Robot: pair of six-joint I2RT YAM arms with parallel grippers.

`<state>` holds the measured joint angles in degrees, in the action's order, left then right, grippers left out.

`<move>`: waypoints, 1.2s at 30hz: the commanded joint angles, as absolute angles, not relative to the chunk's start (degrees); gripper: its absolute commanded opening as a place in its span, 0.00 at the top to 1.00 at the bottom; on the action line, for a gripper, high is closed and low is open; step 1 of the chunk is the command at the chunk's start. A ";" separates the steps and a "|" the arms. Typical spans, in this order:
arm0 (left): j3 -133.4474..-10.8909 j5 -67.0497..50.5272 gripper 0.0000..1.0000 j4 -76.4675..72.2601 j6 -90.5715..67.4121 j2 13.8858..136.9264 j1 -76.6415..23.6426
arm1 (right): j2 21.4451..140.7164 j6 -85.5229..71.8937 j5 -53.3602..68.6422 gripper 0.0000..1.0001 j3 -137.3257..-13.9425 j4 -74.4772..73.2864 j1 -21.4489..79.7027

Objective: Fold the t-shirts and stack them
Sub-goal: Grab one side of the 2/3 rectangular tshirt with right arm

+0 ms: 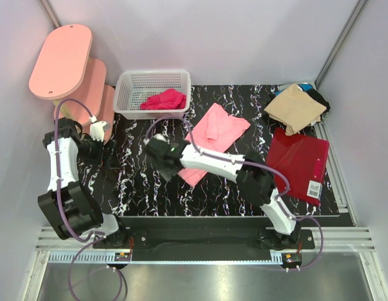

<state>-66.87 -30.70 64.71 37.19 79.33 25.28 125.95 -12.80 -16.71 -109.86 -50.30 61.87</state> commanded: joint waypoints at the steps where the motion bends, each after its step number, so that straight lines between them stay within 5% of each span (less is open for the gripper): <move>1: -67.33 -32.78 0.01 64.86 37.88 77.17 25.66 | 127.79 -10.02 -29.07 0.25 -111.53 -51.68 70.30; 17: -66.80 -33.57 0.01 65.30 40.08 77.43 28.21 | 137.45 -11.34 -53.15 0.27 -109.69 -48.96 74.62; 30: -69.17 -33.84 0.01 65.92 39.73 79.01 28.39 | 143.70 -13.01 -50.98 0.28 -109.43 -47.20 74.62; 36: -70.05 -34.19 0.01 66.36 39.38 79.45 28.48 | 147.74 -15.11 -50.62 0.38 -108.37 -46.93 74.53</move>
